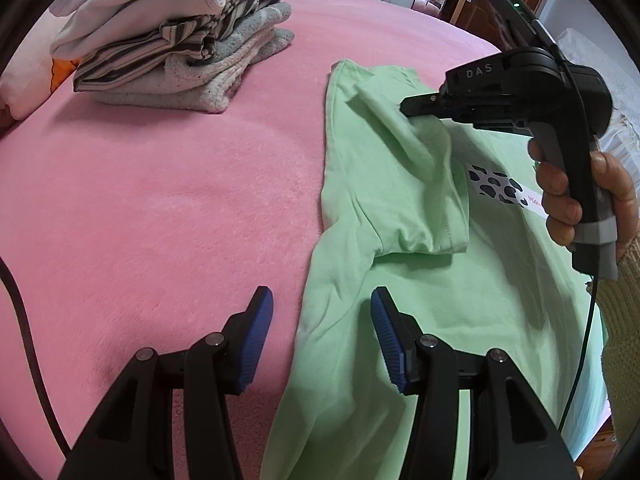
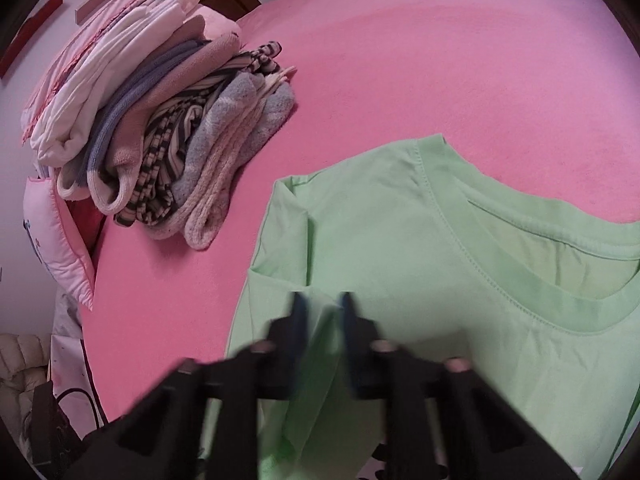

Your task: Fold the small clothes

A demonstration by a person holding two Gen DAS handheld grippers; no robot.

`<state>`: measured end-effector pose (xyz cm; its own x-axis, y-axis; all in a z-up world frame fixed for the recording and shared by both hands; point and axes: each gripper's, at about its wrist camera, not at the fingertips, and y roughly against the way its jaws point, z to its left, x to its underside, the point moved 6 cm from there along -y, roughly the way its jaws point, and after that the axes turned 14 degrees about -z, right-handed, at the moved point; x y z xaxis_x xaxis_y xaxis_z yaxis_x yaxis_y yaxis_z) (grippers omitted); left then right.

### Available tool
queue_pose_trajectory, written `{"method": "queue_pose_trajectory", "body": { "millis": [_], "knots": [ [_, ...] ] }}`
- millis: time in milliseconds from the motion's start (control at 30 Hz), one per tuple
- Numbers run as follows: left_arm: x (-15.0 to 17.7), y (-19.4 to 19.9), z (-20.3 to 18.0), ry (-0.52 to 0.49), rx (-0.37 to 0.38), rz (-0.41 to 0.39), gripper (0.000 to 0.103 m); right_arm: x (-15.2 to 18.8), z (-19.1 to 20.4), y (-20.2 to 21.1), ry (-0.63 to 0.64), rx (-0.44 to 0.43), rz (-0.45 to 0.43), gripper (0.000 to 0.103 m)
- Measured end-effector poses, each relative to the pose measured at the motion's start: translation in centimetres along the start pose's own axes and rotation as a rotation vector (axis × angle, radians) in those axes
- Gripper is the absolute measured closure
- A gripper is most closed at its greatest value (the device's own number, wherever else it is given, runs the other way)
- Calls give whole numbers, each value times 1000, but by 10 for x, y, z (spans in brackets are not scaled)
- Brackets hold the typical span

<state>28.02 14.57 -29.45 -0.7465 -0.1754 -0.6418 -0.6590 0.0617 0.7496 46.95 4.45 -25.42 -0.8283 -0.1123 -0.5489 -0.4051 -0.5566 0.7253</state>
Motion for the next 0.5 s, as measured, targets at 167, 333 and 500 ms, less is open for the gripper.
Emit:
{"method": "queue_pose_trajectory", "body": {
  "millis": [167, 333, 500],
  "knots": [
    [-1, -3, 1, 14, -12, 1, 53, -4, 9, 28, 70, 94, -96, 100],
    [1, 0, 1, 27, -20, 0, 53, -2, 0, 47, 110, 333, -102, 100],
    [2, 2, 5, 47, -19, 0, 53, 1, -7, 50, 150, 463, -73, 91]
  ]
}}
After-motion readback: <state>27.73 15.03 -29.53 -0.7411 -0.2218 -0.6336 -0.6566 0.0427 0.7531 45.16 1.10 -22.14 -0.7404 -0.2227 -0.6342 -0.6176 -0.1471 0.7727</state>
